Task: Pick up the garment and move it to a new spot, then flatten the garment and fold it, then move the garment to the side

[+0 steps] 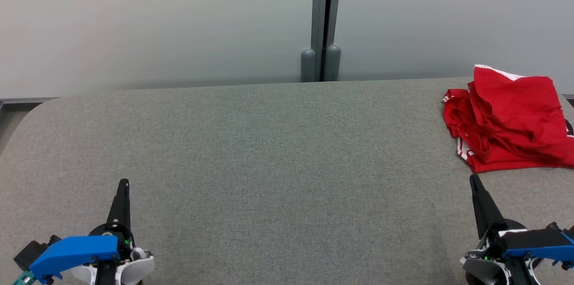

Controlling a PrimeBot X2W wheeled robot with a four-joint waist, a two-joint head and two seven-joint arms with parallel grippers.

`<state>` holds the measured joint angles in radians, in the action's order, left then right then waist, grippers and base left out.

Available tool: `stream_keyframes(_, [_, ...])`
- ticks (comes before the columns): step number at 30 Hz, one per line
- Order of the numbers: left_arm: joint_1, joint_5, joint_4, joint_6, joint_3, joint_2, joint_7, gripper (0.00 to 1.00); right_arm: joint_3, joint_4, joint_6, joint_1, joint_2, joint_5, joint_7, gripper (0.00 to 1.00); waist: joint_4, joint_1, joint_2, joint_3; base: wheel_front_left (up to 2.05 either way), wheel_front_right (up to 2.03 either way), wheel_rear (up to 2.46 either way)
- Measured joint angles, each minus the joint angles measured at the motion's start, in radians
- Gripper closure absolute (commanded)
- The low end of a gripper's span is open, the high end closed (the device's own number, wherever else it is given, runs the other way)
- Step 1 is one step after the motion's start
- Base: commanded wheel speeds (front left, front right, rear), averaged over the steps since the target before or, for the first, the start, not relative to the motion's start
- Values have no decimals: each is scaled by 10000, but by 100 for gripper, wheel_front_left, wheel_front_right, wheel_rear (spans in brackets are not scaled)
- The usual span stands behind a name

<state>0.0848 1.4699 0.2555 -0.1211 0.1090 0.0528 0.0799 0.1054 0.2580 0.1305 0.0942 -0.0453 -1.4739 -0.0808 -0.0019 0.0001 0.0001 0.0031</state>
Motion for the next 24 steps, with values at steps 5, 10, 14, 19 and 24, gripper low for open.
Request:
stream_keyframes(5, [38,387,-27,-21,15,-4,111,100,17,-31,0,34,-2,-364,-104,100,5,0,0,0,0,0,0])
stream_keyframes(10, [76,744,-40,-27,29,-8,196,100,38,-65,0,47,-4,-723,-194,100,10,0,0,0,0,0,0])
stream_keyframes(14, [157,1051,-58,-31,36,-10,255,100,54,-88,0,56,-6,-999,-249,100,14,0,0,0,0,0,0])
stream_keyframes(19, [192,1386,-73,-40,46,-13,336,100,75,-117,0,65,-10,-1340,-324,100,19,0,0,0,0,0,0])
stream_keyframes(24, [197,1413,-82,-81,48,-15,341,100,77,-121,0,67,-10,-1377,-326,100,19,0,0,0,0,0,0])
